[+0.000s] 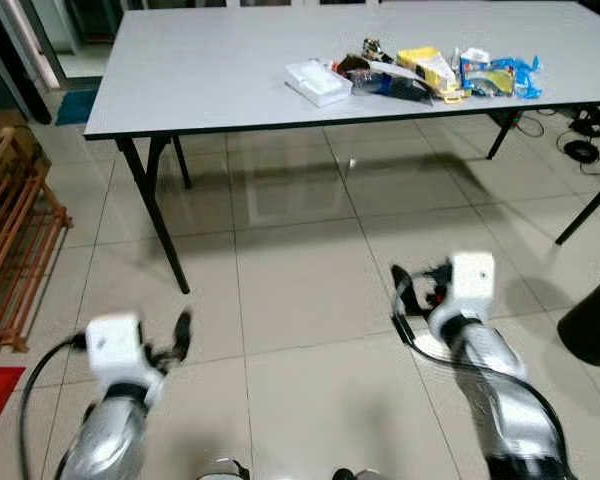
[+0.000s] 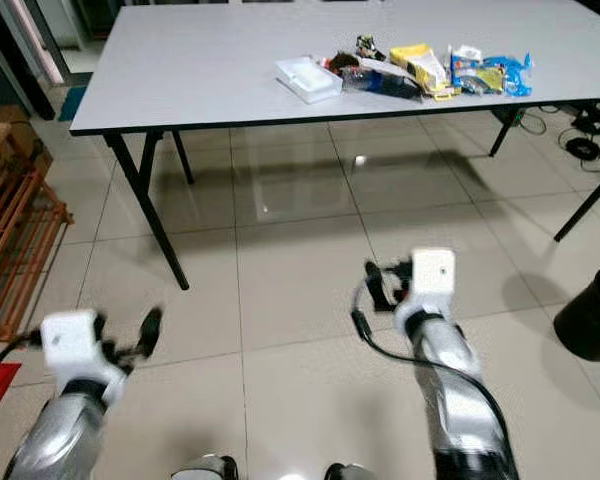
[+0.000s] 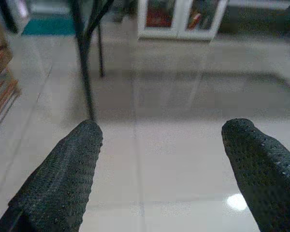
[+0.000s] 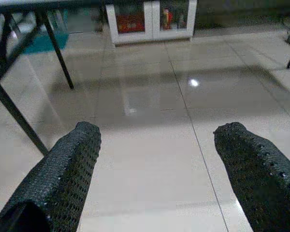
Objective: Picking trash to rubbish bin
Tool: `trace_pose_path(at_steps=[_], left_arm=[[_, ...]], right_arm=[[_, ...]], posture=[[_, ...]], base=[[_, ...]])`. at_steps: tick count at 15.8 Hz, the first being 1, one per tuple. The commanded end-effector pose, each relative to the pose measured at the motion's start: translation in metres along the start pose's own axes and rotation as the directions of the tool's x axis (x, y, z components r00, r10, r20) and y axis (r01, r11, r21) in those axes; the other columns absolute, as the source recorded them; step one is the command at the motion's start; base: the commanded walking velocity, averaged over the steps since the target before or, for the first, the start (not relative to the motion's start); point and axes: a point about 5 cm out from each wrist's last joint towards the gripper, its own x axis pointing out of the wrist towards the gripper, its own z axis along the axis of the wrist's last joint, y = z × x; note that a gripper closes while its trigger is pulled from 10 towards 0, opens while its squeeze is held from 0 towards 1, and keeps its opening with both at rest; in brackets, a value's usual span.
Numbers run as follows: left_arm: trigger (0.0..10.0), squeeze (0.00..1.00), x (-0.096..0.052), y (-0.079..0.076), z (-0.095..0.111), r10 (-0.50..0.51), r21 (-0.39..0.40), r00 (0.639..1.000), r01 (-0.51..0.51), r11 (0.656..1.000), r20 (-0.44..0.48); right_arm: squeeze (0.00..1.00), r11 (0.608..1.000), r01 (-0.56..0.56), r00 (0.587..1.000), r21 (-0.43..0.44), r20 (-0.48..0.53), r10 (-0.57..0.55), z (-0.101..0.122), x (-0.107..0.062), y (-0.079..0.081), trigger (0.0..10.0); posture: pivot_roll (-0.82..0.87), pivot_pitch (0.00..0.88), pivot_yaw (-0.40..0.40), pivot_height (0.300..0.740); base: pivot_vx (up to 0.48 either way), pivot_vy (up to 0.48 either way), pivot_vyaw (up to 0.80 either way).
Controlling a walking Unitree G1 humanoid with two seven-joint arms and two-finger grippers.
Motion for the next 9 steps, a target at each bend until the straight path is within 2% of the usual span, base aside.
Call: trace_pose_path(at_steps=[1,4,7,9], left_arm=[[10.0,0.00,0.002,-0.006,0.004,-0.009,0.007,1.000,0.009,1.000,0.022],[10.0,0.00,0.004,-0.006,0.004,-0.010,0.014,1.000,0.009,1.000,0.030],[10.0,0.00,0.009,0.001,0.002,0.007,0.009,1.000,-0.007,1.000,0.019],[10.0,0.00,0.017,-0.002,0.001,-0.013,-0.001,1.000,0.013,1.000,0.013]], right_arm=[[0.00,1.000,0.007,1.000,0.005,0.002,-0.007,0.005,0.005,0.004,10.0],[0.00,1.000,-0.005,1.000,0.013,0.020,0.005,0.013,0.009,0.010,10.0],[0.00,1.000,0.028,0.999,0.014,0.021,-0.028,0.014,0.011,0.009,10.0],[0.00,0.999,0.042,0.999,0.026,0.029,-0.043,0.017,0.013,0.010,10.0]], posture=[[0.02,0.058,-0.027,0.740],[0.02,0.079,-0.040,0.740],[-0.04,0.088,-0.044,0.740],[-0.07,0.090,-0.050,0.740]], base=[[0.000,0.000,0.00],[0.000,0.000,0.00],[0.000,0.000,-0.59],[0.000,0.000,-0.80]])
